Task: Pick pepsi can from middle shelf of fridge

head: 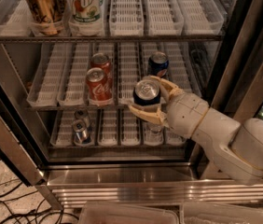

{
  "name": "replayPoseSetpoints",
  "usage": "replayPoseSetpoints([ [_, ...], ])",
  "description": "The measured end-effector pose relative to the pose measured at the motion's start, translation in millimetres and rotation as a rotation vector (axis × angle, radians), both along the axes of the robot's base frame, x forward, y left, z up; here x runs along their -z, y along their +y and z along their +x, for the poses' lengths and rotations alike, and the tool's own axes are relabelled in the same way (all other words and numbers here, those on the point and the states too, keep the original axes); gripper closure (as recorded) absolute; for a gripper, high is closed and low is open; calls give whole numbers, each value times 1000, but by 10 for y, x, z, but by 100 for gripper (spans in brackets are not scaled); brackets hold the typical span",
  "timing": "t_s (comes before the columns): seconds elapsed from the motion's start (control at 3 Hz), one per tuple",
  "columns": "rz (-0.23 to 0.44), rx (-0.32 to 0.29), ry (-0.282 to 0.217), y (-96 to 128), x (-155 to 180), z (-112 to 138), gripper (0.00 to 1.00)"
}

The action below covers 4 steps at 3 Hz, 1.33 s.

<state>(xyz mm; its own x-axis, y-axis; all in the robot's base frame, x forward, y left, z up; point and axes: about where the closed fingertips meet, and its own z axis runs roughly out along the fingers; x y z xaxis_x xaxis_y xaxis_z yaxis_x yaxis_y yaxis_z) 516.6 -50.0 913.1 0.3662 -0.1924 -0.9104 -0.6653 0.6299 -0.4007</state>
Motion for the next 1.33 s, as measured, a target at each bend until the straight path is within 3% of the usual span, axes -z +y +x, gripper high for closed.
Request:
replayPoseSetpoints([
  [0.33,-23,-89,56,128,17,-151,100],
  [1.0,3,-309,235,260,-85,-447,100],
  [1.33,8,-364,288,306,-137,-633,100],
])
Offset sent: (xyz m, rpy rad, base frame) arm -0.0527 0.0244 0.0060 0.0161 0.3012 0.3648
